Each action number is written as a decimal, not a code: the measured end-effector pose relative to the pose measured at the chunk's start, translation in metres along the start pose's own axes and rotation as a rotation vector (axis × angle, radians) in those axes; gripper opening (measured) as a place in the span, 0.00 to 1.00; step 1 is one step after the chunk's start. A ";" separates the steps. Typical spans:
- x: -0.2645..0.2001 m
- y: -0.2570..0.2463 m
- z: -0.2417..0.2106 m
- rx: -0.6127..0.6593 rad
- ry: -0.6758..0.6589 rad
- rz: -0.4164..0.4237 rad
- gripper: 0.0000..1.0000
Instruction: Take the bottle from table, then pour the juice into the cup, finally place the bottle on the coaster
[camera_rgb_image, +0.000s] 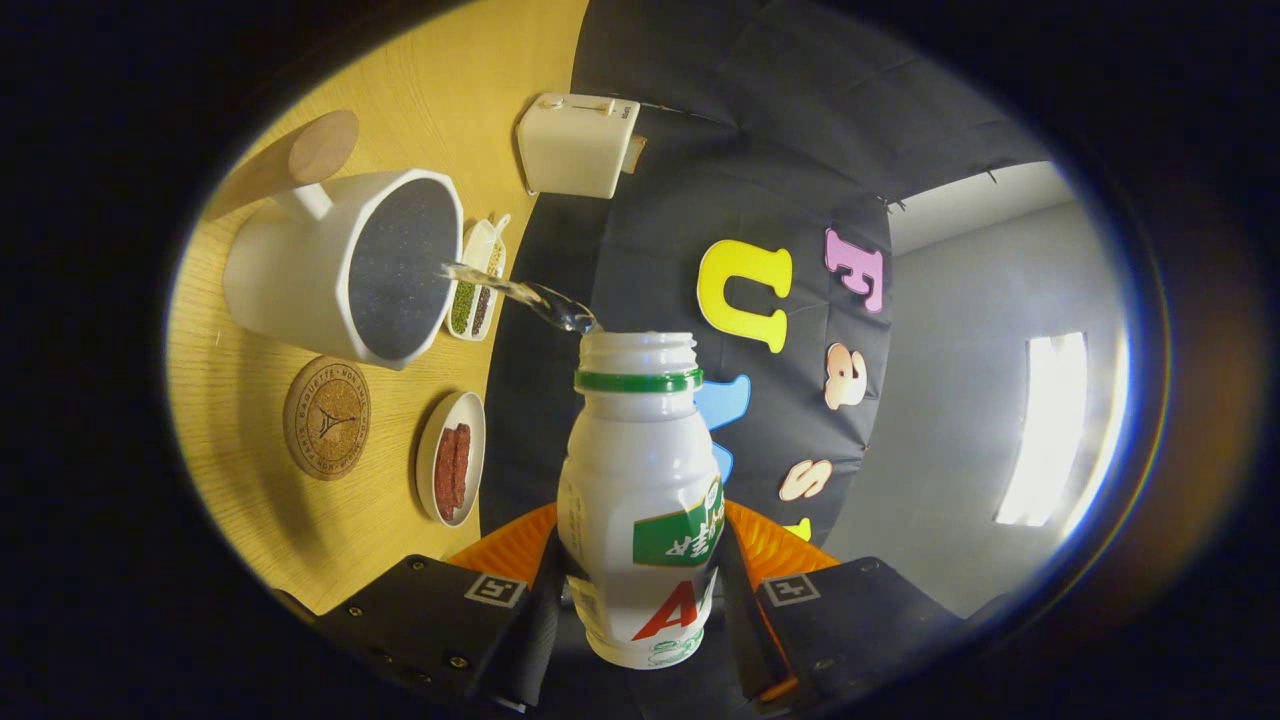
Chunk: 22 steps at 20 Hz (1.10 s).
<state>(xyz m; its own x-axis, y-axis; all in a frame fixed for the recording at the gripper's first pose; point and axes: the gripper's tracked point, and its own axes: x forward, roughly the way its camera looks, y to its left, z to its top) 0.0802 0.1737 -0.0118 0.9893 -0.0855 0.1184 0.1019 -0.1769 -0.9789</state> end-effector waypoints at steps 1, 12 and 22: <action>0.001 -0.001 0.000 -0.003 -0.001 0.001 0.71; 0.003 -0.008 0.001 -0.042 -0.007 -0.004 0.71; 0.003 -0.011 0.003 -0.097 -0.022 -0.013 0.71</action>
<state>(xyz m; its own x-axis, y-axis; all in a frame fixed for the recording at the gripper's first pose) 0.0824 0.1786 -0.0012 0.9901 -0.0614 0.1266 0.1054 -0.2724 -0.9564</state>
